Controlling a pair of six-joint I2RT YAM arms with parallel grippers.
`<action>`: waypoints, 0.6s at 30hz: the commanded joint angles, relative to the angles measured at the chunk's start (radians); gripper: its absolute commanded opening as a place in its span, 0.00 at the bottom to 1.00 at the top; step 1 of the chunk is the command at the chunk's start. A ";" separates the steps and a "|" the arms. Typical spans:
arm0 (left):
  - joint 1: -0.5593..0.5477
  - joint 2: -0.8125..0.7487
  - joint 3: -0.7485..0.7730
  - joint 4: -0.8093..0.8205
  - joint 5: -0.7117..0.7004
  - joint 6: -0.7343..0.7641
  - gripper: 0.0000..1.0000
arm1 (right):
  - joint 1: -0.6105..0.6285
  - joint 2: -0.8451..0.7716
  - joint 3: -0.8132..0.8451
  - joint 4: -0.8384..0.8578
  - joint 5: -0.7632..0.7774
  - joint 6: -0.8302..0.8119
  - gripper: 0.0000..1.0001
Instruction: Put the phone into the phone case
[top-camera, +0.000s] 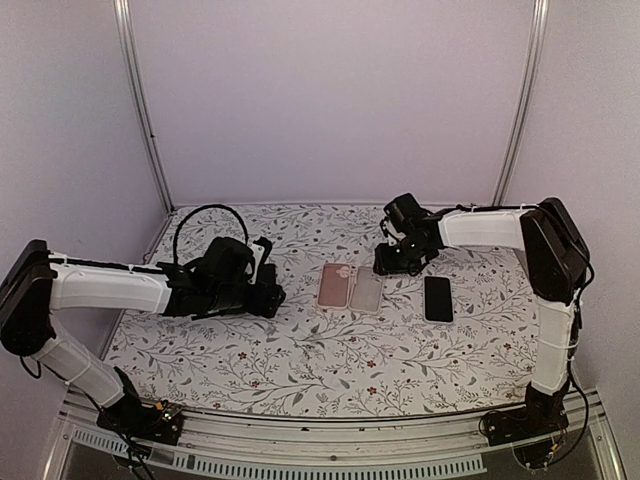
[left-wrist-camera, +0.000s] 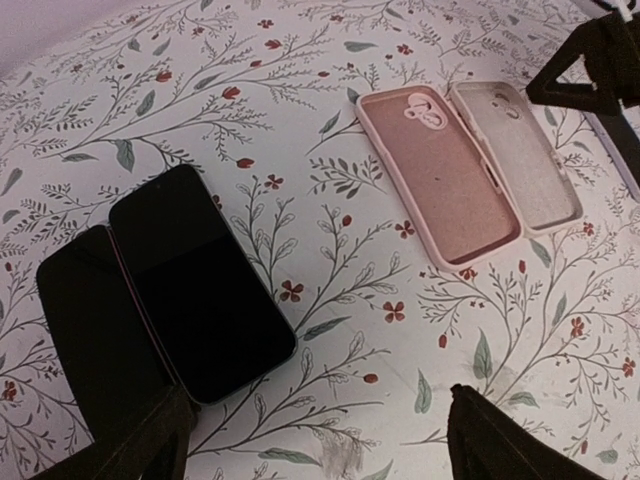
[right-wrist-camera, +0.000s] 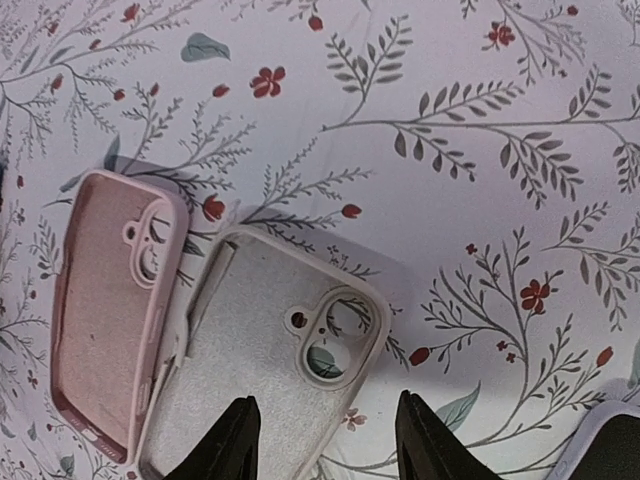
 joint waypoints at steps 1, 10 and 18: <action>0.015 0.015 0.007 -0.019 0.000 0.002 0.90 | 0.014 0.081 0.011 -0.005 -0.007 0.018 0.48; 0.033 0.082 0.054 -0.042 0.006 0.014 0.91 | 0.041 0.102 -0.032 -0.036 -0.026 -0.002 0.10; 0.102 0.200 0.130 -0.099 0.026 -0.043 0.97 | 0.042 -0.035 -0.162 -0.112 0.057 -0.006 0.01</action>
